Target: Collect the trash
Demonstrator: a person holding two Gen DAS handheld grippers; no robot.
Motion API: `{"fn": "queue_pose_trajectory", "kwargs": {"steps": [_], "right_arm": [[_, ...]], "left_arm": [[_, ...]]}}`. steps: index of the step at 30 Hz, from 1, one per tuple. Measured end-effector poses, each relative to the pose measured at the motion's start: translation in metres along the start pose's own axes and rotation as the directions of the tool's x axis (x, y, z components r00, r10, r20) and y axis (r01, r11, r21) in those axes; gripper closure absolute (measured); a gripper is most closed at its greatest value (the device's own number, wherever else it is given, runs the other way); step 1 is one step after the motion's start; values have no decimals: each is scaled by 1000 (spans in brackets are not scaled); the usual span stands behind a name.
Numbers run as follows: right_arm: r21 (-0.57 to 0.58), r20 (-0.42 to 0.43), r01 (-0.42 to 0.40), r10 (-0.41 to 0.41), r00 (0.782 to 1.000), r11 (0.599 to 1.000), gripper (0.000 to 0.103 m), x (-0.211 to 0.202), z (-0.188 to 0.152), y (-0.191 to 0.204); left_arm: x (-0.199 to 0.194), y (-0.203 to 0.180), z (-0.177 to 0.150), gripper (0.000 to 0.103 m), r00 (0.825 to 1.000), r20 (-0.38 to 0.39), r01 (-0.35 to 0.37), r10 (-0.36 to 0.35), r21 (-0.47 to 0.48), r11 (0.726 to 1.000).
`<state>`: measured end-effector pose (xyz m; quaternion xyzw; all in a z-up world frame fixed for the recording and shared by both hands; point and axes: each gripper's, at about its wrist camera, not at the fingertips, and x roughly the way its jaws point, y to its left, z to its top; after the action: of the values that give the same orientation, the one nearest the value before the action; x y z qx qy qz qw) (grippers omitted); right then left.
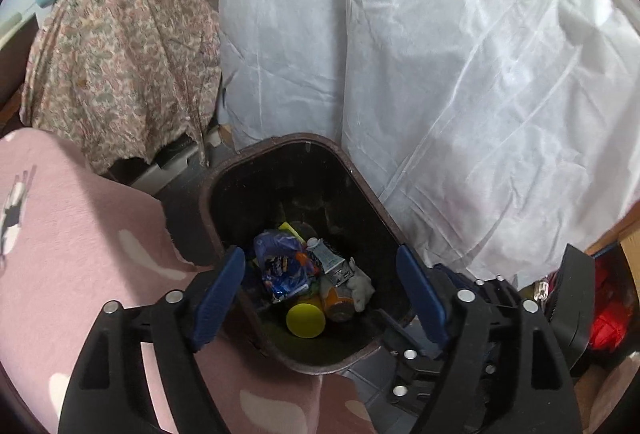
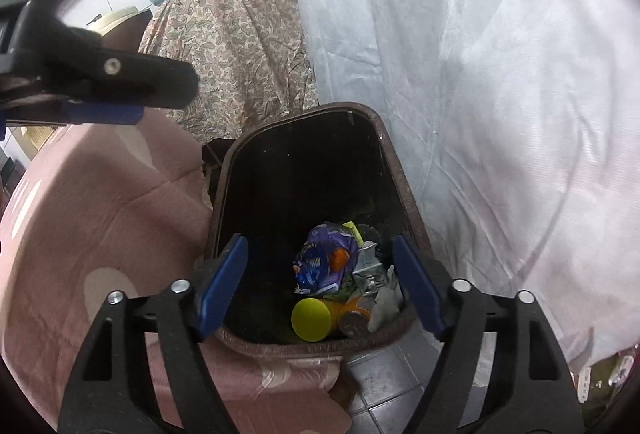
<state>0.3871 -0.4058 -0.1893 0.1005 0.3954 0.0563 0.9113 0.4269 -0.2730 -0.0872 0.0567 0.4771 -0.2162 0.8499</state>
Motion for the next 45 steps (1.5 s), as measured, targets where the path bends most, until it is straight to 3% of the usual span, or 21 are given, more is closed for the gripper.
{"fn": "queue_pose_trajectory", "kwargs": {"steps": [7, 13, 17, 21, 25, 28, 35, 38, 40, 44, 45], "right_arm": [[-35, 87, 55, -52, 995, 998, 16, -60, -9, 18], [-100, 214, 120, -96, 972, 988, 6, -132, -25, 53], [-143, 296, 139, -91, 951, 980, 6, -180, -39, 89], [-186, 358, 110, -37, 933, 976, 6, -220, -58, 124], [-220, 407, 46, 48, 912, 974, 6, -255, -84, 160], [-255, 430, 16, 99, 898, 967, 6, -272, -104, 187], [-367, 474, 28, 161, 866, 930, 6, -306, -157, 239], [-370, 495, 23, 177, 851, 929, 6, -316, -174, 246], [-371, 509, 11, 193, 839, 928, 6, -322, -184, 248], [-388, 533, 3, 222, 817, 922, 6, -334, -199, 246], [-392, 533, 2, 226, 815, 920, 6, -337, -203, 246]], "left_arm": [[-65, 7, -33, 18, 992, 129, 11, -16, 42, 999], [-142, 21, -84, 5, 955, 297, -23, 2, 66, 998], [-198, 33, -133, 5, 909, 414, -78, 55, 39, 996], [-237, 42, -175, 5, 862, 494, -128, 111, 0, 992], [-273, 54, -231, 5, 792, 575, -188, 203, -86, 978], [-289, 64, -264, 5, 769, 583, -207, 262, -161, 965], [-320, 73, -331, 5, 704, 578, -288, 413, -300, 910], [-329, 67, -349, 5, 658, 595, -319, 462, -335, 886], [-332, 64, -360, 5, 649, 590, -331, 481, -350, 876], [-340, 61, -382, 5, 604, 598, -354, 527, -391, 850], [-340, 61, -385, 5, 601, 595, -362, 534, -394, 845]]}}
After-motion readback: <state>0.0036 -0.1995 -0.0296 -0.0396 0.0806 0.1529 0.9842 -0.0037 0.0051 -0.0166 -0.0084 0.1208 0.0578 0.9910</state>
